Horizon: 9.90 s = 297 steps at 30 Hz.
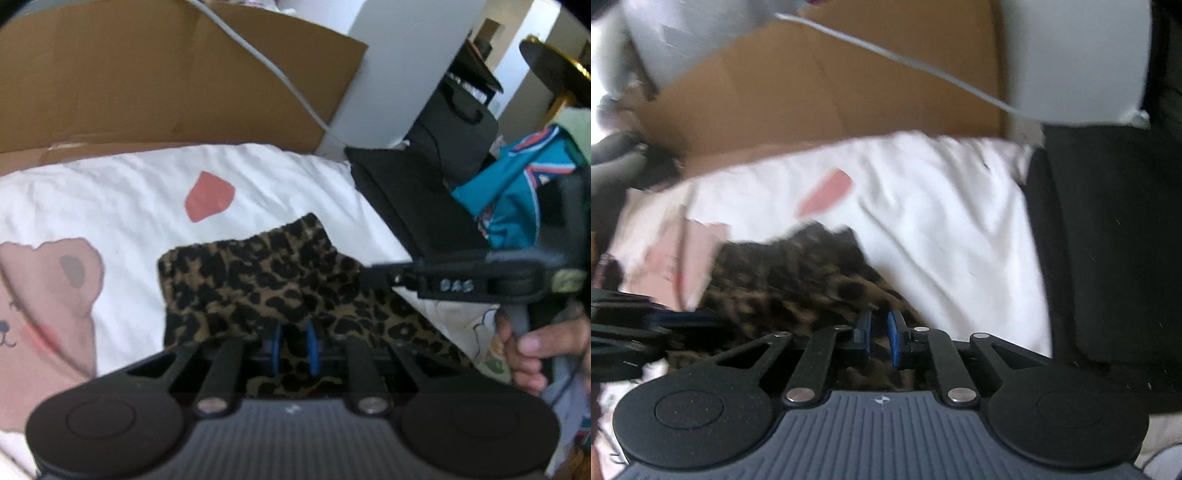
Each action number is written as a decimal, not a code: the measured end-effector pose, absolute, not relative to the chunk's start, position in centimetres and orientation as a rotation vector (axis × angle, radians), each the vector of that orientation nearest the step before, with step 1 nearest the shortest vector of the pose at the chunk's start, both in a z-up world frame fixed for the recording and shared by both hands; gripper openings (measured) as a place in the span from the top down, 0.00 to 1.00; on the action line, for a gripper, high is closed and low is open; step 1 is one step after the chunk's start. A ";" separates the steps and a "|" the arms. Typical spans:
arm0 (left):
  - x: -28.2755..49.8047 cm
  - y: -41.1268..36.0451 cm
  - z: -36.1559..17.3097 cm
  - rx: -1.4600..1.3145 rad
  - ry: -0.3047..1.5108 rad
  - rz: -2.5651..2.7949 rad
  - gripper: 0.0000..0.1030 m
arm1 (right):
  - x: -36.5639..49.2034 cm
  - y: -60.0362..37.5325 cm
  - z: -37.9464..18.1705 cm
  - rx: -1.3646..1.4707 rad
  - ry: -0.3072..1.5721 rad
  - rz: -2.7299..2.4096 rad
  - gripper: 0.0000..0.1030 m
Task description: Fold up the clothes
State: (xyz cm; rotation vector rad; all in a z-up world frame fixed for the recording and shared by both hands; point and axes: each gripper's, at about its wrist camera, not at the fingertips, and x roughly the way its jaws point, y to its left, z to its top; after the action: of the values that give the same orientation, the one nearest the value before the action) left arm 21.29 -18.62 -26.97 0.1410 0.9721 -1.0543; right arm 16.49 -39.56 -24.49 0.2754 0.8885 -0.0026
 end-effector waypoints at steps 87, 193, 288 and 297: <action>17.2 -12.8 -27.8 0.139 1.292 -1.010 0.94 | 10.5 -39.3 -24.5 0.251 1.045 0.148 0.85; 12.6 -0.9 -27.6 -0.011 1.509 -0.942 0.52 | 11.5 -45.0 -26.3 0.365 1.012 -0.067 0.86; 10.7 2.1 -32.0 -0.220 1.707 -1.111 0.61 | -0.8 -45.8 -27.4 0.437 1.324 0.020 0.59; 9.9 1.5 -35.1 -0.324 1.784 -1.070 0.61 | -0.8 -45.9 -27.4 0.437 1.323 0.023 0.59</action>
State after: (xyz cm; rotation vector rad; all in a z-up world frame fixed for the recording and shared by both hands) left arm 9.92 1.52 -35.15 -0.3242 1.7835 -1.0703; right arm -0.78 -45.90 -27.45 0.4370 1.3228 0.0230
